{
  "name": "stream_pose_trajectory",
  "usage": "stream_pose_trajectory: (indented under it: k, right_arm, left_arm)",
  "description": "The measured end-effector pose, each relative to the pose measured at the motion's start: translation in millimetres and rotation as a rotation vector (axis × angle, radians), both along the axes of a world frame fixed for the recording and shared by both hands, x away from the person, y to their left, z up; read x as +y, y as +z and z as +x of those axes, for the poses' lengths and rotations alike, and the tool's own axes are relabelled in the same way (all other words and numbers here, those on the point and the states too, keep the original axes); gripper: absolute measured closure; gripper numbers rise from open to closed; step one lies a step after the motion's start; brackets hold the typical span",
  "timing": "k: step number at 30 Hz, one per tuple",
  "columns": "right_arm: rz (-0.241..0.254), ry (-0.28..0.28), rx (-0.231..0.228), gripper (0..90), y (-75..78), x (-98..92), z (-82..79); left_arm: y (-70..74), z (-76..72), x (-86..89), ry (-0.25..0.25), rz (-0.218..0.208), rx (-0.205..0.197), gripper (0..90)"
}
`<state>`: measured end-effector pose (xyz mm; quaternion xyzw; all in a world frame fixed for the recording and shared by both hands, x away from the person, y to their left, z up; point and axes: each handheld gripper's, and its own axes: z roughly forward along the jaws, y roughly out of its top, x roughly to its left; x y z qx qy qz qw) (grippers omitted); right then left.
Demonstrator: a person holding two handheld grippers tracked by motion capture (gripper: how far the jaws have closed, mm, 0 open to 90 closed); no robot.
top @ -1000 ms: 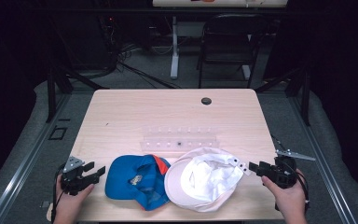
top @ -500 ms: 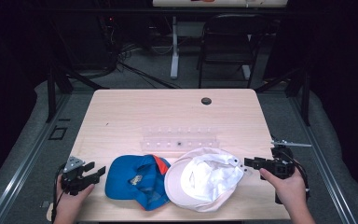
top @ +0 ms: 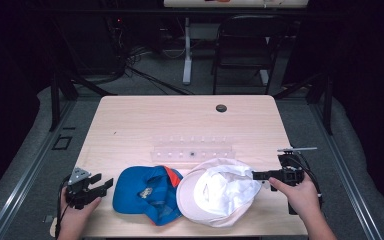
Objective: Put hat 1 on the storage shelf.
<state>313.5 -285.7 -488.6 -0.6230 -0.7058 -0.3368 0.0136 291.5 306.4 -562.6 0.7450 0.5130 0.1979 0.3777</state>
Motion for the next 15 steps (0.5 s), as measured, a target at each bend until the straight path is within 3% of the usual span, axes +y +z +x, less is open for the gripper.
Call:
stream_pose_trajectory:
  k: [15]
  right_arm:
    - [-0.017,0.035,0.136,52.2,-12.5,11.0,13.2]
  left_arm:
    - [-0.1,0.0,0.3,0.002,-0.001,-0.001,45.4]
